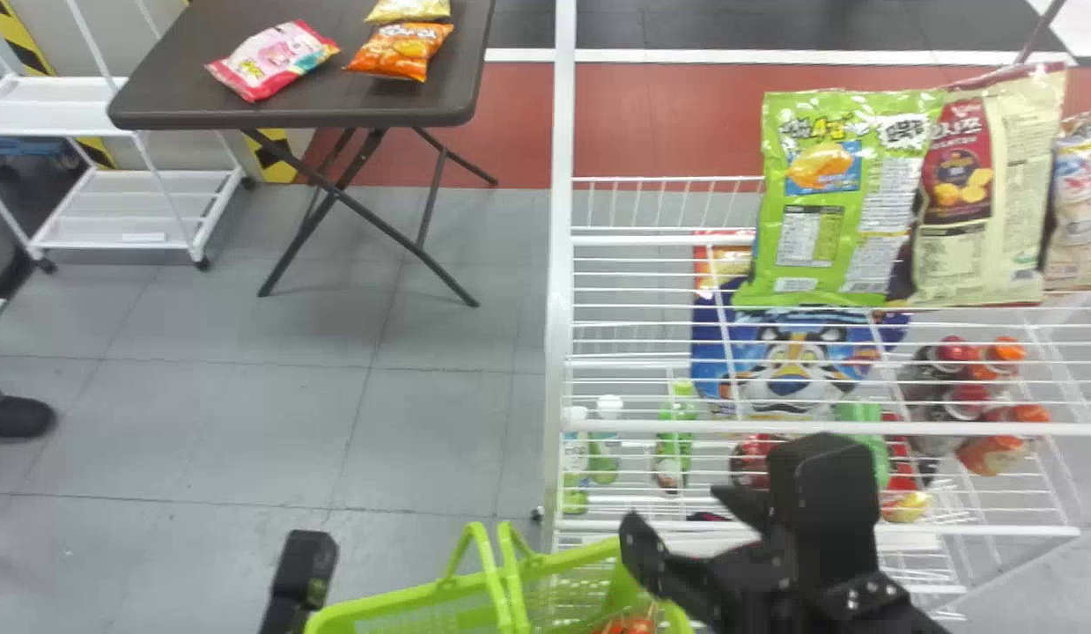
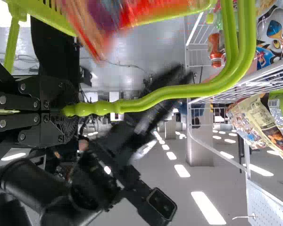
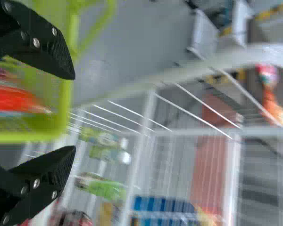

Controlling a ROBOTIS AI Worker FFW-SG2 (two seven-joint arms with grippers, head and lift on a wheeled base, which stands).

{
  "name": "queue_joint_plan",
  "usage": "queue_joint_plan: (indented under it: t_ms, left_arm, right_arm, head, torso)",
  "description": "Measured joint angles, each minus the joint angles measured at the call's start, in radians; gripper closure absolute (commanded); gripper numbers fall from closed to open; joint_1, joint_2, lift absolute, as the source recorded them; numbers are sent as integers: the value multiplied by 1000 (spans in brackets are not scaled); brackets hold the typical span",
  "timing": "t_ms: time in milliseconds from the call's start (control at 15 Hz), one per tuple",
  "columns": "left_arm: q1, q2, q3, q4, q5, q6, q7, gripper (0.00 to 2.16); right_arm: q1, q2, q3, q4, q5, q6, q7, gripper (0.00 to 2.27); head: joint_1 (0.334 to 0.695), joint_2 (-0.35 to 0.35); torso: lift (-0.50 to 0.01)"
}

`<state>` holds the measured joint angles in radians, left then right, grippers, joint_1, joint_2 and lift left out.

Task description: Hold basket handle with left hand then pick Saewookkang with right hand and place into basket

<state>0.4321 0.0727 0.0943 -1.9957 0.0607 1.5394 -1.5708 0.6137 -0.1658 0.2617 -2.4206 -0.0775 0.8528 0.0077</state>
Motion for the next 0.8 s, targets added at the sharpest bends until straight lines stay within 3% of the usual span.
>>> queue_joint_plan:
  t_ms: [200, 267, 400, 467, 800]
  left_arm:
    - [-1, 0, 3, 0, 1, 0, 0, 2152]
    - [-2, 0, 3, 0, 1, 0, 0, 2155]
    - [-8, -1, 2, 5, 0, 0, 0, 2155]
    - [-13, -1, 0, 8, -1, 0, 0, 2155]
    - [-31, -5, -8, 23, -5, 0, 0, 2155]
  right_arm:
    - [39, 6, -143, 126, -34, -529, 13, 73]
    - [49, 15, -184, 200, -38, -765, 24, 76]
    - [55, 43, -254, 318, -39, -1007, 66, 76]
    - [55, 61, -286, 368, -41, -1066, 79, 76]
    - [64, 89, -351, 462, -65, -1129, 95, 76]
  head:
    - [695, -181]
    - [695, -218]
    - [695, -286]
    - [695, -340]
    - [695, -350]
  torso:
    - [-15]
    - [-15]
    - [-15]
    - [-15]
    - [-15]
